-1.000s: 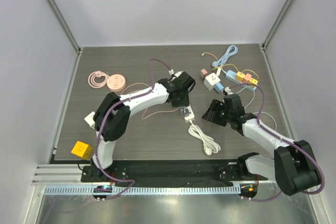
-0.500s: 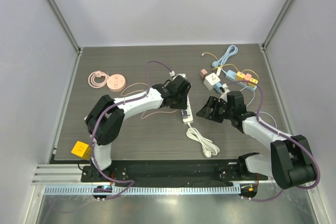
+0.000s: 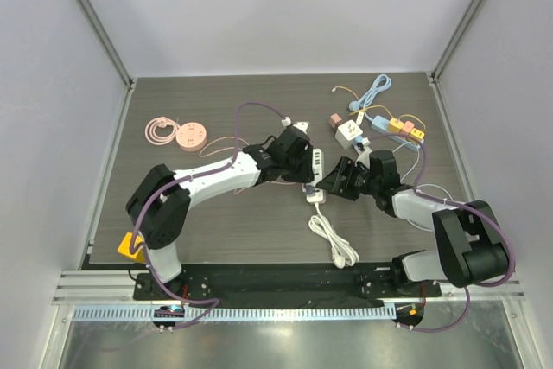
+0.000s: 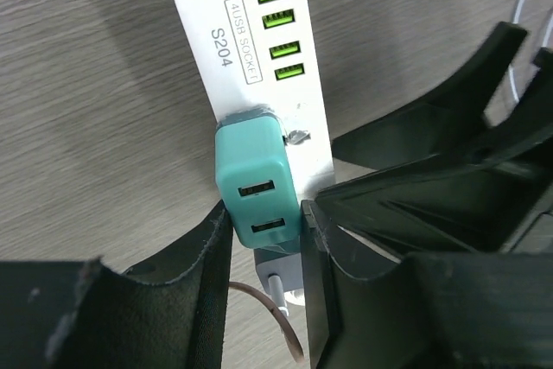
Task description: Pull the plug off the socket
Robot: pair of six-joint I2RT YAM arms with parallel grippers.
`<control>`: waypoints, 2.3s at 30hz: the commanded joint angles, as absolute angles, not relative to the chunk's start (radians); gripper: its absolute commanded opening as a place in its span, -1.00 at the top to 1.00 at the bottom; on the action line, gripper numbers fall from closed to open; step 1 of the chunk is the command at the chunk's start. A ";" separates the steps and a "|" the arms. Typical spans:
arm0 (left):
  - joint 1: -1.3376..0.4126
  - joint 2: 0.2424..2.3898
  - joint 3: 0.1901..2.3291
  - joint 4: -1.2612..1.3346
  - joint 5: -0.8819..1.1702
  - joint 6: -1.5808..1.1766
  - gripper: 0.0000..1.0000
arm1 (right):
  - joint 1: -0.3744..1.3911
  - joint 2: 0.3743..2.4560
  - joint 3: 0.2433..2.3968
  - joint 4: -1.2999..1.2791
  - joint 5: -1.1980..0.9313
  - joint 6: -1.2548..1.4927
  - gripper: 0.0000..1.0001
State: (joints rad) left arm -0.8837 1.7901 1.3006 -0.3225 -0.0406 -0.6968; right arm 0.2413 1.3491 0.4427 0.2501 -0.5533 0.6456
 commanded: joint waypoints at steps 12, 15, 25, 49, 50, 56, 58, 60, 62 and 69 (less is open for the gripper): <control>-0.940 1.746 1.339 -0.207 0.060 -0.635 1.00 | 0.256 1.359 0.385 0.430 -0.539 0.696 0.54; -0.950 1.740 1.335 -0.199 0.045 -0.614 1.00 | 0.258 1.350 0.376 0.394 -0.487 0.696 0.97; -0.959 1.625 1.185 -0.043 -0.031 -0.615 1.00 | 0.190 1.256 0.319 0.164 -0.278 0.704 0.98; -0.355 1.161 1.016 -0.448 -0.051 -0.716 1.00 | 0.152 1.042 0.213 0.213 -0.368 0.652 0.98; -0.338 1.160 1.015 -0.465 -0.046 -0.712 1.00 | 0.150 1.046 0.215 0.216 -0.373 0.652 0.98; -0.255 1.167 0.985 -0.592 -0.123 -0.768 1.00 | 0.150 1.058 0.216 0.222 -0.384 0.647 0.98; -0.207 1.161 0.953 -0.656 -0.132 -0.837 0.99 | 0.150 1.051 0.215 0.221 -0.380 0.647 0.98; -0.164 1.149 0.904 -0.678 -0.080 -0.880 1.00 | 0.150 1.055 0.216 0.219 -0.380 0.647 0.98; -0.137 1.144 0.862 -0.686 -0.025 -0.890 0.99 | 0.150 1.063 0.218 0.221 -0.383 0.647 0.98; -0.040 1.011 0.665 -0.669 0.032 -0.907 1.00 | 0.150 1.060 0.216 0.222 -0.390 0.646 0.98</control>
State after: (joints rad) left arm -0.0696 1.1061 0.7006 -0.6662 0.0025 -0.8761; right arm 0.1486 1.0607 0.2256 0.2188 -0.3729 0.6823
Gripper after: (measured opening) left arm 0.338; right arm 0.398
